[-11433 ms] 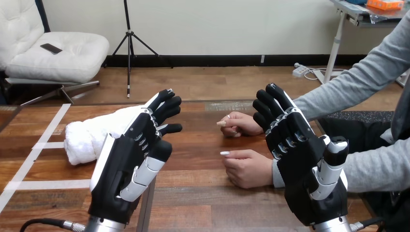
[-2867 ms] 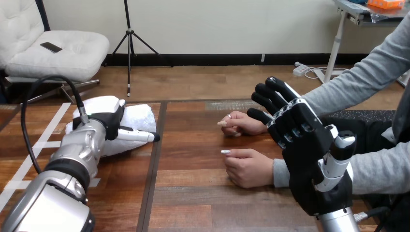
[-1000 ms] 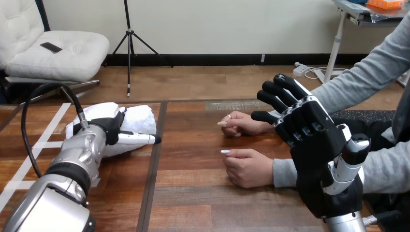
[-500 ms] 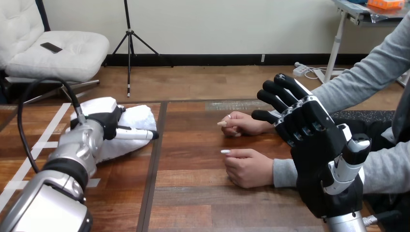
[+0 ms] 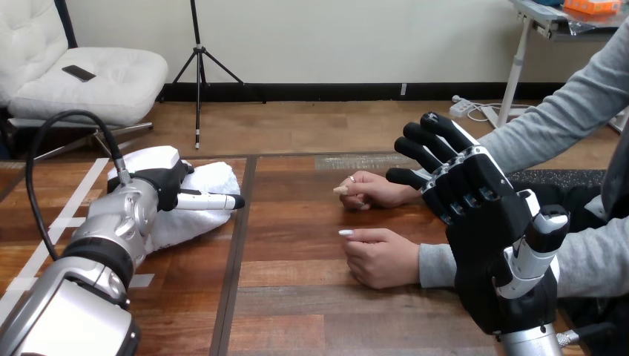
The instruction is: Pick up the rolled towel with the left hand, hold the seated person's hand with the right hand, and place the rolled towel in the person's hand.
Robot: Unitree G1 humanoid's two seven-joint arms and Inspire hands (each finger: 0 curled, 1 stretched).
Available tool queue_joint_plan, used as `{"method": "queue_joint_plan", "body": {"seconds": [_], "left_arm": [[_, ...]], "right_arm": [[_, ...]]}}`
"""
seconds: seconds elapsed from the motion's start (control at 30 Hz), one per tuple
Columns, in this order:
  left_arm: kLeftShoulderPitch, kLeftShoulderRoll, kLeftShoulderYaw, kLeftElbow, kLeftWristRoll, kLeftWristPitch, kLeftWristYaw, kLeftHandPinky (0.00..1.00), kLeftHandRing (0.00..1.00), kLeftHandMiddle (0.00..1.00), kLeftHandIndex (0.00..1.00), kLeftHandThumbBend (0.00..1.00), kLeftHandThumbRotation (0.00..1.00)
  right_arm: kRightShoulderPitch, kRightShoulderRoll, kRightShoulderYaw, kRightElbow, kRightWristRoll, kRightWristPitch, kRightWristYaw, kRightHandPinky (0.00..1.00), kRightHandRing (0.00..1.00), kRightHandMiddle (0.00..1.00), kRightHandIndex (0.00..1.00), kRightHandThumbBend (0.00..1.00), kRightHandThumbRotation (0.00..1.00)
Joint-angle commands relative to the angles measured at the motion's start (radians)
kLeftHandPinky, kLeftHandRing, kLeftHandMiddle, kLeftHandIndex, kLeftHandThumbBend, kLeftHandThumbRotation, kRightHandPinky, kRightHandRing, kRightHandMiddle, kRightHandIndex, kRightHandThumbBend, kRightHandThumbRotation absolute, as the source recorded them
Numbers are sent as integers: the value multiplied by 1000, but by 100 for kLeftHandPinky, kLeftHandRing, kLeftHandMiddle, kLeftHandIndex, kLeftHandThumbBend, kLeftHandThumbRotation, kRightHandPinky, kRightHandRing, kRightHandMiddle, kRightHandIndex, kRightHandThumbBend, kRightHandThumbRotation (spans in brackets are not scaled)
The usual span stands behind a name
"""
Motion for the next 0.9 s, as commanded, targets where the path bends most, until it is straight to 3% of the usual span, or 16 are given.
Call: {"method": "queue_joint_plan", "body": {"seconds": [0.0, 0.2, 0.47, 0.73, 0.87], "left_arm": [[-19, -7, -32, -13, 8, -19, -77, 68, 78, 83, 84, 82, 91], [-36, -2, -38, -22, 7, -12, -175, 62, 75, 82, 83, 85, 97], [-50, 4, -32, -44, -9, 14, -303, 59, 73, 80, 78, 91, 97], [-44, 25, -35, -95, -13, 0, -380, 32, 43, 50, 55, 95, 95], [-36, 38, -32, -133, -23, -3, -416, 29, 41, 47, 56, 95, 94]], "right_arm": [[-45, -6, 5, -61, 17, -10, 6, 73, 85, 85, 83, 100, 100], [-44, -7, 4, -65, 18, -6, 2, 73, 85, 85, 83, 100, 100], [-51, -12, 0, -58, 25, -7, 10, 73, 85, 85, 83, 100, 100], [-55, -9, -2, -54, 18, -8, 3, 73, 85, 85, 84, 100, 100], [-58, -8, -2, -50, 15, -9, 3, 74, 85, 85, 84, 100, 100]]}}
